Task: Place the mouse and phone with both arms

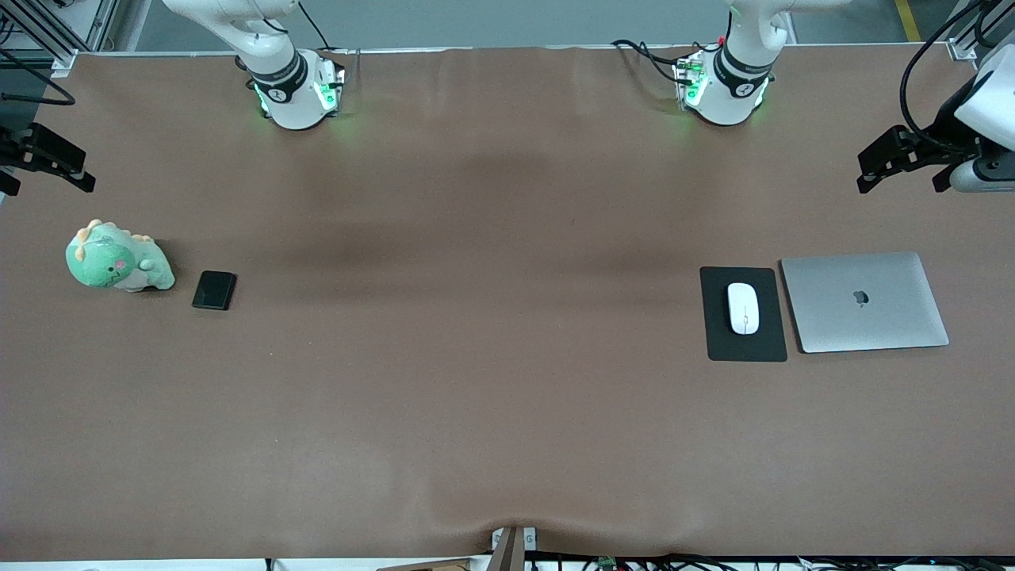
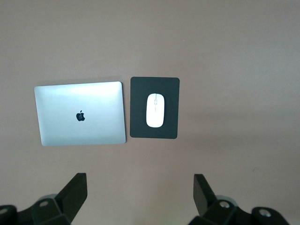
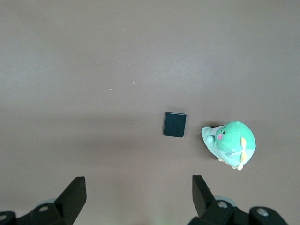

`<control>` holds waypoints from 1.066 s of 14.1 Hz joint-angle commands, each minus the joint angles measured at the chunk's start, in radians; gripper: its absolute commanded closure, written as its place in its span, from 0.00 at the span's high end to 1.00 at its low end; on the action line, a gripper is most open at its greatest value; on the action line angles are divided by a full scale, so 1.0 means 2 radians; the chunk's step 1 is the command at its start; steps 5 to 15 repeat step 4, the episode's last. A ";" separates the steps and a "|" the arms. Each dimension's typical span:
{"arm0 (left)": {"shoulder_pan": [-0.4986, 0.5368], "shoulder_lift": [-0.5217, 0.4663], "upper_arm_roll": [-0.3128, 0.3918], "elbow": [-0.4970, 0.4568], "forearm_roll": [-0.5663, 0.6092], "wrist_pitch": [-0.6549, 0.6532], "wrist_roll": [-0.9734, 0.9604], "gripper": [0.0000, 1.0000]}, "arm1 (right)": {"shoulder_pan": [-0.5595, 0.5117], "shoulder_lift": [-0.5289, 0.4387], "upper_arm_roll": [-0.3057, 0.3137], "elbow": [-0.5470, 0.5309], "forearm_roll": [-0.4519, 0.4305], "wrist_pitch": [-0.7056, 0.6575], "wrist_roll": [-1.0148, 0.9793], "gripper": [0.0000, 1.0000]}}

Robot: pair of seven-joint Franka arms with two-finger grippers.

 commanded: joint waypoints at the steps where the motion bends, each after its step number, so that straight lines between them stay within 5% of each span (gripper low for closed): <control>1: 0.002 0.002 0.000 0.018 -0.005 -0.010 -0.006 1.00 | 0.006 0.006 -0.002 0.012 -0.004 -0.009 0.013 1.00; 15: 0.002 0.003 0.000 0.018 -0.007 -0.011 -0.006 1.00 | 0.007 0.006 -0.002 0.006 -0.004 -0.009 0.013 1.00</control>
